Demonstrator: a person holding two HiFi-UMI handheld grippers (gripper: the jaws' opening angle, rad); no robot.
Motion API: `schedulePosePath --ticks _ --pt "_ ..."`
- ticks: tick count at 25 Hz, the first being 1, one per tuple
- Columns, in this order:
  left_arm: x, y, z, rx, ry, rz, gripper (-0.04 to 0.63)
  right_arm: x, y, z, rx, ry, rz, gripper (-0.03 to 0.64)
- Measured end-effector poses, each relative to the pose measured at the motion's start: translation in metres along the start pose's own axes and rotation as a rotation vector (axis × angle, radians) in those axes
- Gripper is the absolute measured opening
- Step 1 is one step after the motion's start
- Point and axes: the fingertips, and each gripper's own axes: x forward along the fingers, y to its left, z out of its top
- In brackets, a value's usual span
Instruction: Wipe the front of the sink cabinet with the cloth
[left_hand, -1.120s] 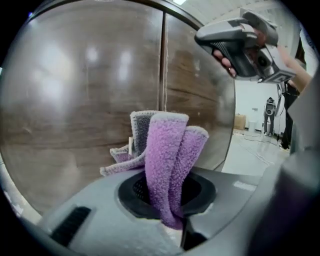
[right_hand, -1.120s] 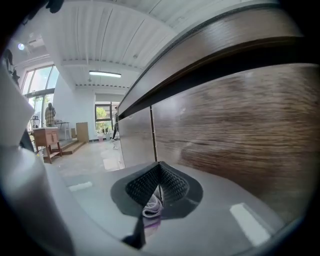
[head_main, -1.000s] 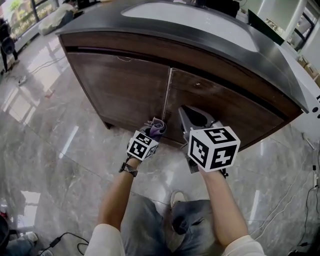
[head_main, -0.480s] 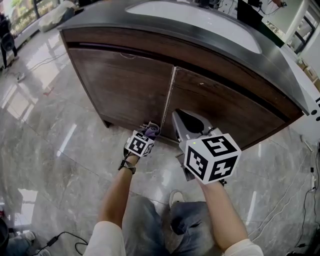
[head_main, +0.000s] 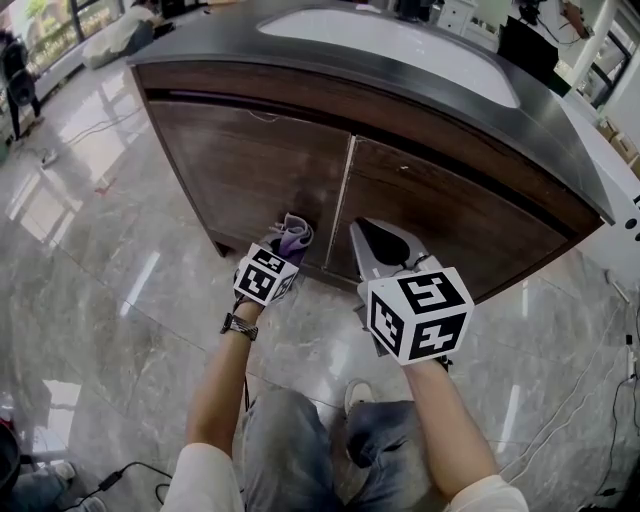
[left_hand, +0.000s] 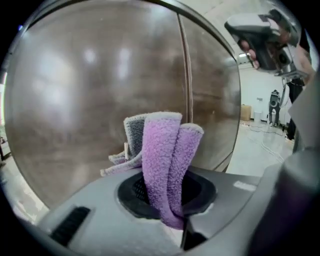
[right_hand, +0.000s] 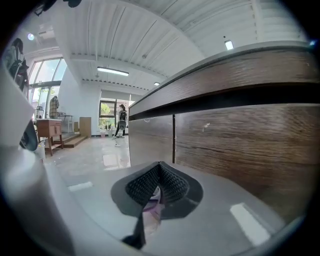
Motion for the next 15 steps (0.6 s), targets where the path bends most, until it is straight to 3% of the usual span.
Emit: schedulePosePath --ticks 8,15 --pt "-0.076 -0.001 0.138 0.197 -0.192 0.006 0.055 -0.001 0.01 0.005 -0.015 -0.012 0.004 0.006" --pt "-0.123 0.012 0.202 0.243 -0.299 0.055 0.055 -0.001 0.009 0.002 -0.012 -0.011 -0.007 0.006"
